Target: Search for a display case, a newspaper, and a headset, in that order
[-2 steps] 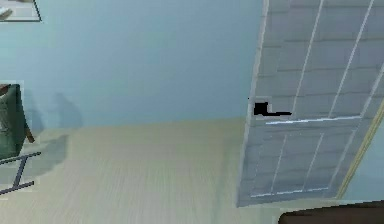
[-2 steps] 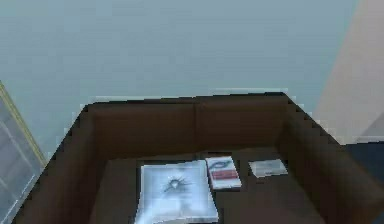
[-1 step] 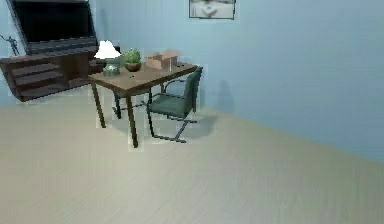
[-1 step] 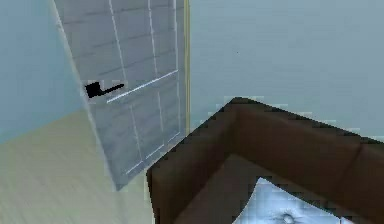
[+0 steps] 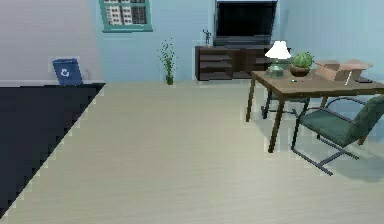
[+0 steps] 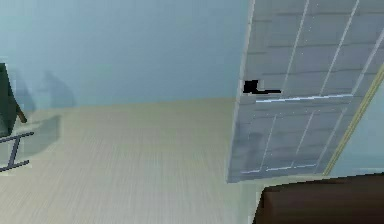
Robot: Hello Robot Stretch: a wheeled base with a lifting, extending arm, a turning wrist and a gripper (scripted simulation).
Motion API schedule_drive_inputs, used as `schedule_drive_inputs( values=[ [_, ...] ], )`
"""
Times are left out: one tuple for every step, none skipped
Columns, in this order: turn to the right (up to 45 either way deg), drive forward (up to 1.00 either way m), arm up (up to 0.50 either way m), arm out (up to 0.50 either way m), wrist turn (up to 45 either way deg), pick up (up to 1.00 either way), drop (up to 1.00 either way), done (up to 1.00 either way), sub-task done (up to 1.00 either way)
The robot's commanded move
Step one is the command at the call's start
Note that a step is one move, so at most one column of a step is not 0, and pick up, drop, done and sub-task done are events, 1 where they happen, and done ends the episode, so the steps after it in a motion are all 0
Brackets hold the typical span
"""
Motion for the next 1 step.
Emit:
schedule_drive_inputs(
  values=[
    [-6.0,0.0,0.0,0.0,0.0,0.0,0.0,0.0,0.0]
  ],
)
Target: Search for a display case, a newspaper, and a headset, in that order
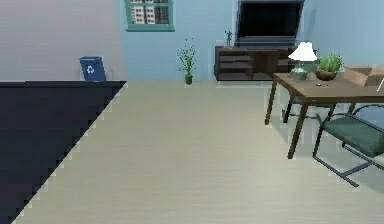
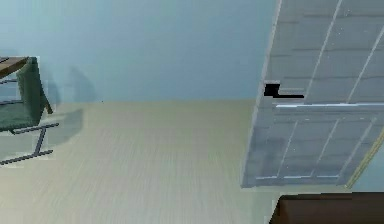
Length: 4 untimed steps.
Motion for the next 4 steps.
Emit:
schedule_drive_inputs(
  values=[
    [0.0,0.15,0.0,0.0,0.0,0.0,0.0,0.0,0.0],
    [45.0,0.0,0.0,0.0,0.0,0.0,0.0,0.0,0.0],
    [39.0,0.0,0.0,0.0,0.0,0.0,0.0,0.0,0.0],
    [0.0,0.7,0.0,0.0,0.0,0.0,0.0,0.0,0.0]
  ],
)
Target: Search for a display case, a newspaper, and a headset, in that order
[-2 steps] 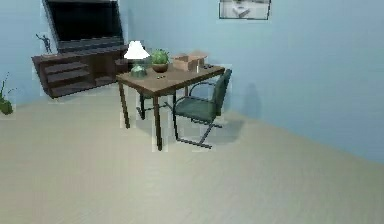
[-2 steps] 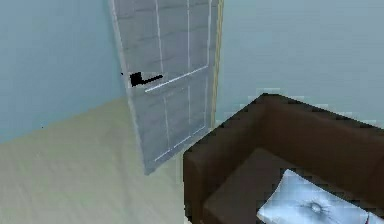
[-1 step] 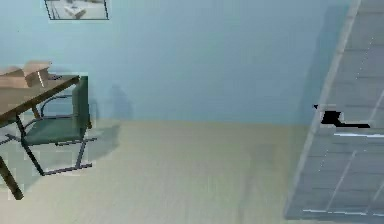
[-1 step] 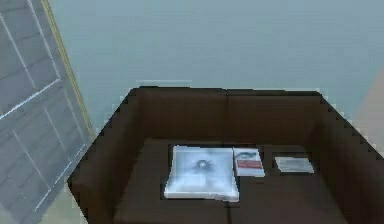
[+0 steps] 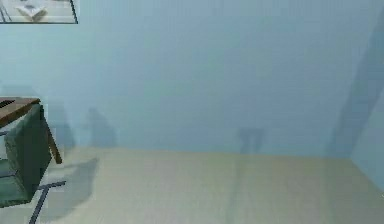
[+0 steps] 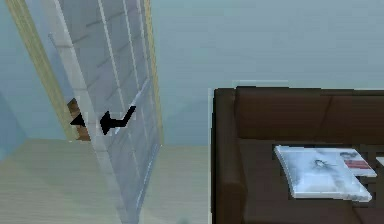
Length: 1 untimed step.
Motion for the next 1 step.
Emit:
schedule_drive_inputs(
  values=[
    [15.0,0.0,0.0,0.0,0.0,0.0,0.0,0.0,0.0]
  ],
)
